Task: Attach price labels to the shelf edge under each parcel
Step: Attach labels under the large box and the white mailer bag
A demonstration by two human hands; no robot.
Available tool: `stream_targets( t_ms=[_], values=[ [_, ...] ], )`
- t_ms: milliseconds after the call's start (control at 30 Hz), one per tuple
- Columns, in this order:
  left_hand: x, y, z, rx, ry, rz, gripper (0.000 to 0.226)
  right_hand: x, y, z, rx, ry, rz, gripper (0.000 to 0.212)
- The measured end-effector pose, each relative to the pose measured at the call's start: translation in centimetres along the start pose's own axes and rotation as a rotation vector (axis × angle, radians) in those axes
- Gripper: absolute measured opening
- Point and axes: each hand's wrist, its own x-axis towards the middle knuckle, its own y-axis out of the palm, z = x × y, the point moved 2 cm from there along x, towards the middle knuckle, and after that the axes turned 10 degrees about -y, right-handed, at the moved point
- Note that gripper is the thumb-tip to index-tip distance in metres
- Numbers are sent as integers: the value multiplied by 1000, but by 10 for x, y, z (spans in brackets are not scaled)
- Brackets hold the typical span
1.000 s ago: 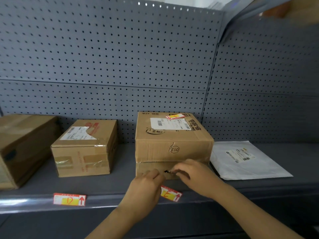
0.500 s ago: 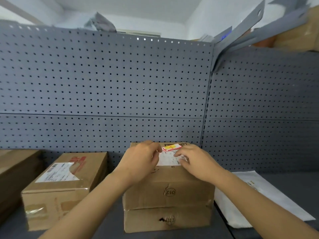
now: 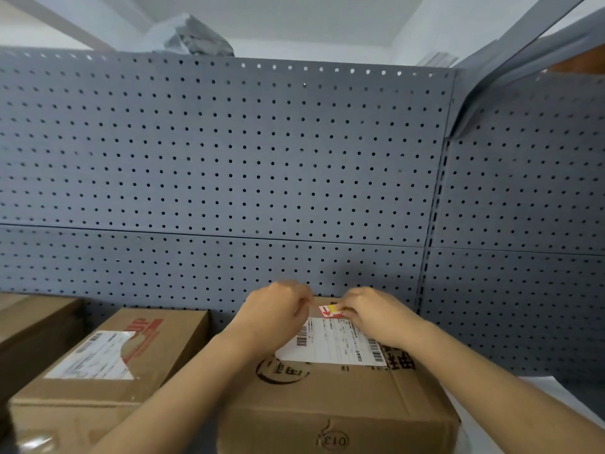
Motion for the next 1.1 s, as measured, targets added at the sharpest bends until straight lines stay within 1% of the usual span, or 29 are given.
stream_targets(
  t_ms=[67, 133, 267, 333, 467, 633, 867, 1000, 1100],
  values=[
    [2, 0, 2, -6, 4, 9, 22, 1, 2, -1, -42, -22, 21, 28],
    [2, 0, 2, -11, 14, 25, 21, 1, 2, -1, -101, -52, -1, 25],
    [1, -5, 2, -26, 39, 35, 21, -5, -7, 1, -93, -47, -183, 21],
    [1, -7, 0, -27, 42, 37, 20, -14, -12, 2, -65, 28, -251, 21],
    [1, -4, -5, -31, 45, 46, 21, -36, -19, 2, -17, 165, -257, 22],
    [-2, -2, -27, -71, 122, 40, 22, -72, -31, 10, 179, 315, -323, 20],
    [-17, 5, -75, -144, 229, 28, 20, -142, -51, 5, 488, 681, -537, 13],
    [-34, 11, -112, -152, 275, 20, 18, -191, -60, 3, 626, 810, -602, 7],
    [-49, 18, -141, -177, 269, 9, 20, -225, -65, 6, 699, 857, -639, 18]
  ],
)
